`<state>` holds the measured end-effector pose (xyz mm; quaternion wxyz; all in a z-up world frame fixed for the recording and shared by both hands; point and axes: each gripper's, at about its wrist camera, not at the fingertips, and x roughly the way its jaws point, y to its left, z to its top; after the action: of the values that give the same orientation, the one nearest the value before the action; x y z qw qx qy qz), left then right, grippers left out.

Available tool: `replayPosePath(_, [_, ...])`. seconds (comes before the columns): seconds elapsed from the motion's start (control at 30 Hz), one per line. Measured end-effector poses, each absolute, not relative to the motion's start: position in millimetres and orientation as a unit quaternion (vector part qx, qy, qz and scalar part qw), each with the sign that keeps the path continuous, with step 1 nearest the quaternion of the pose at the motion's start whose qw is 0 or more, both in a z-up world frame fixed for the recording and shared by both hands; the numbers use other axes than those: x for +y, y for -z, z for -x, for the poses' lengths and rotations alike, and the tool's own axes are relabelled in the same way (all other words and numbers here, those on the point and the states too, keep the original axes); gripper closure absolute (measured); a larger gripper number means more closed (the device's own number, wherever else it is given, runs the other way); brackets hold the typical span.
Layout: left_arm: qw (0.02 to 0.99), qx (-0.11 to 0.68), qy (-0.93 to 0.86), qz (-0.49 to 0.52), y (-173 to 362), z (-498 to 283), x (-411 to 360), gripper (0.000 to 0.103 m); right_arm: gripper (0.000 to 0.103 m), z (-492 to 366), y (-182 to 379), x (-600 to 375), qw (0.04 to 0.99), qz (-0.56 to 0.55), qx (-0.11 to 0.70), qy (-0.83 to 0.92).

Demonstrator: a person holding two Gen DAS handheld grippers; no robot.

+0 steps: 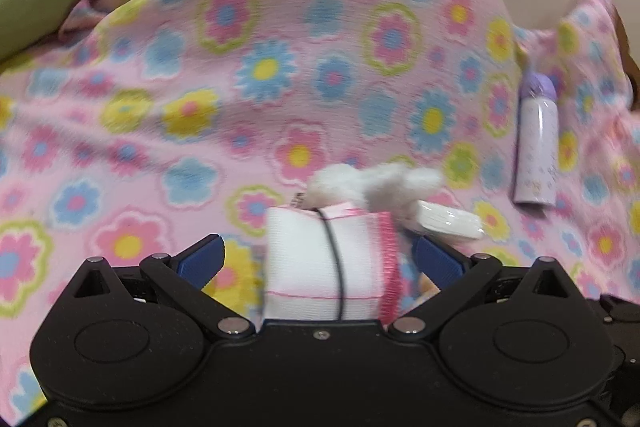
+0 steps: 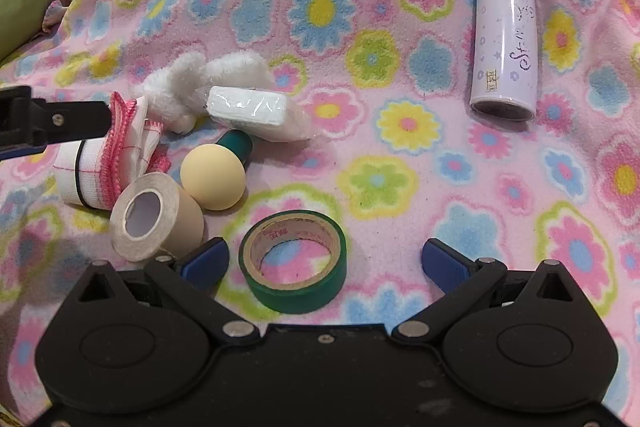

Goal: Organize soft objects
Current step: 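Grasp the white gauze bundle with the left tool while the right tool grasps the green tape roll, then carry the gauze bundle and green tape to the basket and release both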

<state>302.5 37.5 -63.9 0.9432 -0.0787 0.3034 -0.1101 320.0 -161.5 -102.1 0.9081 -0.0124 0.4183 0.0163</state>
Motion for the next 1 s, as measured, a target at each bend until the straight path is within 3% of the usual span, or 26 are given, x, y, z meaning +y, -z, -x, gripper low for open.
replayPosePath(0.3, [0.913, 0.396, 0.082, 0.060, 86, -340, 13, 0.004, 0.000, -319, 102, -161, 0.909, 0.012, 0.416, -0.016])
replayPosePath(0.4, [0.912, 0.398, 0.076, 0.055, 90, -341, 13, 0.009, 0.000, -320, 100, -161, 0.909, 0.014, 0.416, -0.017])
replayPosePath(0.43, [0.912, 0.399, 0.076, 0.052, 89, -340, 12, 0.015, 0.002, -319, 99, -160, 0.909, 0.017, 0.415, -0.019])
replayPosePath(0.47, [0.913, 0.399, 0.075, 0.046, 88, -339, 11, 0.027, 0.009, -318, 98, -159, 0.911, 0.020, 0.412, -0.021])
replayPosePath(0.67, [0.911, 0.406, 0.064, 0.024, 81, -331, 13, 0.030, 0.054, -313, 88, -153, 0.915, 0.041, 0.398, -0.052])
replayPosePath(1.0, [0.914, 0.400, 0.048, 0.047, 39, -283, 32, 0.030, 0.056, -279, 54, -168, 0.908, 0.008, 0.417, -0.039])
